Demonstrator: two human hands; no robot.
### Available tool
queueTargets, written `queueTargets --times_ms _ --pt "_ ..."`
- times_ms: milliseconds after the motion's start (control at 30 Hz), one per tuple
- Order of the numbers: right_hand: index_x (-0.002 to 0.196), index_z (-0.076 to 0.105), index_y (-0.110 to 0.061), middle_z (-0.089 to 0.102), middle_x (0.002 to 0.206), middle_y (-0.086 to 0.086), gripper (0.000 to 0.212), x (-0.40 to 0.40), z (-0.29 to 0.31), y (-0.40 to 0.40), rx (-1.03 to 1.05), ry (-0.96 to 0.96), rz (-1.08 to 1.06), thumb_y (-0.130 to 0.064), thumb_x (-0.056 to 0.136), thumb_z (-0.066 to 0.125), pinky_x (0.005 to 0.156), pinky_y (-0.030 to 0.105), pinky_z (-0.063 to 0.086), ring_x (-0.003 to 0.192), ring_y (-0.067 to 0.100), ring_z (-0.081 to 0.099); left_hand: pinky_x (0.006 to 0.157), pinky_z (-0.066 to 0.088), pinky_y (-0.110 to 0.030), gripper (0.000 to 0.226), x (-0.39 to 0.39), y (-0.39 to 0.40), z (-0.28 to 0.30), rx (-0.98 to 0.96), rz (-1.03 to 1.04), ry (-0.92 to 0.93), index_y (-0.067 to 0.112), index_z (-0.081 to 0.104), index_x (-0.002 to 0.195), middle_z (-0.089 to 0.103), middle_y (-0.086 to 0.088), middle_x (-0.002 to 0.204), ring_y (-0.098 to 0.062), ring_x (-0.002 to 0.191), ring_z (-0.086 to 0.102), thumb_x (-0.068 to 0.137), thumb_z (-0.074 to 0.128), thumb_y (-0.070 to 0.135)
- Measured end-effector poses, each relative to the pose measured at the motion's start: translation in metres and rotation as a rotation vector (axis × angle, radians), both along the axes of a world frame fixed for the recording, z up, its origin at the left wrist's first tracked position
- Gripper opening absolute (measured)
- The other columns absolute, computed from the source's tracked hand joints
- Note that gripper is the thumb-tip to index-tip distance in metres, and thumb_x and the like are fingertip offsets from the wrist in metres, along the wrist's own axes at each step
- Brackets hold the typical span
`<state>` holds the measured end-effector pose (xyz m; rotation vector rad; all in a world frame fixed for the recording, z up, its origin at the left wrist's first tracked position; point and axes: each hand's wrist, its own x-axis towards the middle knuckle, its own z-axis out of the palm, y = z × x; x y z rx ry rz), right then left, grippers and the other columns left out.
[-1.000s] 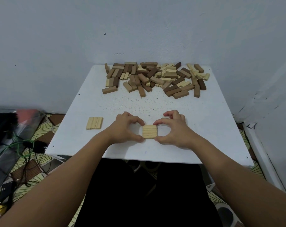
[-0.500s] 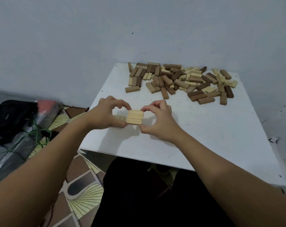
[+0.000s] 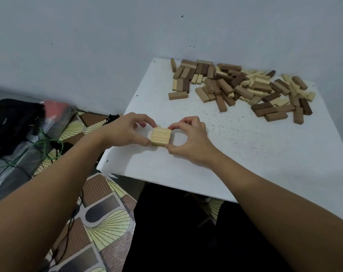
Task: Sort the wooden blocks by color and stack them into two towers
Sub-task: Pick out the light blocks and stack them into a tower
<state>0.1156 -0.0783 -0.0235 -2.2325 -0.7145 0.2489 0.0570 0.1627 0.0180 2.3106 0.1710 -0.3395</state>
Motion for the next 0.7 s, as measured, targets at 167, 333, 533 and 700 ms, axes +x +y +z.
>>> queueTargets --times_ms 167,333,533,700 --pt "0.119 0.064 -0.044 0.034 0.123 -0.012 0.05 0.001 -0.003 0.002 -0.016 -0.022 -0.012 -0.05 0.074 0.084 0.111 0.032 0.033 0.118 0.009 0.028 0.084 0.043 -0.027 0.047 0.0 0.001 -0.007 -0.069 0.012 -0.013 0.046 0.071 0.11 0.054 0.002 0.117 -0.011 0.097 0.051 0.073 0.095 0.028" --pt "0.12 0.064 -0.044 0.033 0.123 -0.012 0.05 0.0 -0.006 0.002 -0.041 -0.05 -0.01 -0.052 0.074 0.082 0.112 0.032 0.031 0.117 0.009 0.027 0.081 0.039 -0.024 0.049 -0.002 0.002 -0.014 -0.096 0.023 -0.026 0.042 0.073 0.112 0.052 0.005 0.112 -0.007 0.099 0.049 0.073 0.094 0.024" --pt "0.122 0.063 -0.044 0.033 0.123 -0.013 0.051 0.0 -0.007 0.003 -0.057 -0.053 -0.009 -0.053 0.075 0.081 0.112 0.033 0.03 0.117 0.008 0.027 0.088 0.039 -0.022 0.07 -0.005 0.007 -0.016 -0.167 0.065 0.007 0.047 0.066 0.126 0.051 0.009 0.118 -0.006 0.112 0.048 0.067 0.098 0.026" --pt "0.123 0.063 -0.044 0.033 0.123 -0.013 0.051 0.001 -0.004 0.003 -0.064 -0.043 -0.003 -0.052 0.075 0.081 0.11 0.03 0.028 0.116 0.007 0.027 0.094 0.04 -0.021 0.071 -0.004 0.006 -0.015 -0.148 0.056 0.024 0.046 0.069 0.126 0.05 0.01 0.12 -0.003 0.115 0.048 0.064 0.099 0.03"
